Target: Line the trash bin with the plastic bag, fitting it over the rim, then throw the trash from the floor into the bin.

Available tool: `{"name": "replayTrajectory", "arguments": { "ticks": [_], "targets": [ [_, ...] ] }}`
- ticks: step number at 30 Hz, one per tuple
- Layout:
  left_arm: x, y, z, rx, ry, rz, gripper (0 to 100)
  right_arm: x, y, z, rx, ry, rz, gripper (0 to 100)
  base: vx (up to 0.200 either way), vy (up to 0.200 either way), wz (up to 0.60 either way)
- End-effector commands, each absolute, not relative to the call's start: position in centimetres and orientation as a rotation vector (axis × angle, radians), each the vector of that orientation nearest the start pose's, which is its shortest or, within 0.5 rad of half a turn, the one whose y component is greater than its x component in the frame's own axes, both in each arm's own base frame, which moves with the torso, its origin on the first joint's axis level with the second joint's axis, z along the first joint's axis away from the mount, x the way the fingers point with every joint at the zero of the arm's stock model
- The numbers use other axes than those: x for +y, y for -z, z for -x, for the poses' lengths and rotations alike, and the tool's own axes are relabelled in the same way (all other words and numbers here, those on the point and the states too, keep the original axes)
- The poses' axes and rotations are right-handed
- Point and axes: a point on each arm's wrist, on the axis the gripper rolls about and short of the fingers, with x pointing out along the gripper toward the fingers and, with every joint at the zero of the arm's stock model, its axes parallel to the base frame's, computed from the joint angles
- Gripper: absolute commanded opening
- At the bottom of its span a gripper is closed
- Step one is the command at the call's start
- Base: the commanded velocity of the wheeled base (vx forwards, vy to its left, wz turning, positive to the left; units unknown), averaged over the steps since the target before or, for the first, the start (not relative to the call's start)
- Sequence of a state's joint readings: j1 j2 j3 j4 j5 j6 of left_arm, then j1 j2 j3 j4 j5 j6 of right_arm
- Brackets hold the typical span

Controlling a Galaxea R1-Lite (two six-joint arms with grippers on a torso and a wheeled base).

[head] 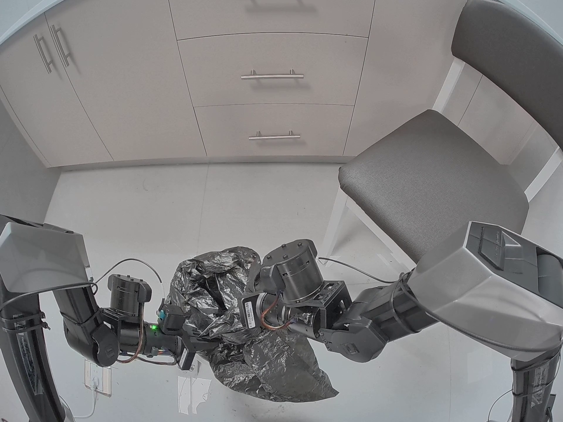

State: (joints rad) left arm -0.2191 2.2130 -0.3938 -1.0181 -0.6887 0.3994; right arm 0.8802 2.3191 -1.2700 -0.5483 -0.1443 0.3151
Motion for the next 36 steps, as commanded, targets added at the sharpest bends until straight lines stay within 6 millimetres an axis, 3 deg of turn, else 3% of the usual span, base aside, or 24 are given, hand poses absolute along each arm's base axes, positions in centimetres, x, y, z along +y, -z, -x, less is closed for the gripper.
{"name": "replayTrajectory", "arguments": {
  "ticks": [1,8,9,14,25,28,31,36],
  "targets": [
    [-7.4,1.4,-27.4,0.628,0.965,-0.069,0,34.4,-5.4,-28.5,0.546,-0.61,-0.024,0,0.0,0.0,0.0],
    [-7.6,1.7,-27.7,0.602,0.964,-0.062,0,34.1,-5.1,-28.2,0.558,-0.591,-0.001,0,0.0,0.0,0.0],
    [-7.7,1.8,-27.6,0.602,0.965,-0.061,0,34.1,-5.1,-28.2,0.556,-0.594,0.008,100,0.0,0.0,0.0],
    [-7.6,1.8,-27.7,0.621,0.95,-0.026,0,34.0,-5.5,-28.1,0.544,-0.596,0.0,100,0.0,0.0,0.0],
    [-7.4,2.8,-28.0,0.544,0.931,-0.032,0,31.6,-7.8,-26.7,0.534,-0.585,0.002,100,0.0,0.0,0.0],
    [-7.3,2.9,-28.1,0.532,0.925,-0.036,0,30.9,-7.4,-26.0,0.555,-0.573,0.027,100,0.0,0.0,0.0],
    [-7.1,2.9,-28.2,0.467,0.91,-0.051,0,29.1,-5.4,-24.3,0.618,-0.532,0.112,100,0.0,0.0,0.0],
    [-7.2,2.1,-28.6,0.46,0.885,0.025,0,28.1,-4.0,-23.4,0.622,-0.534,0.123,100,0.0,0.0,0.0]
  ]
}}
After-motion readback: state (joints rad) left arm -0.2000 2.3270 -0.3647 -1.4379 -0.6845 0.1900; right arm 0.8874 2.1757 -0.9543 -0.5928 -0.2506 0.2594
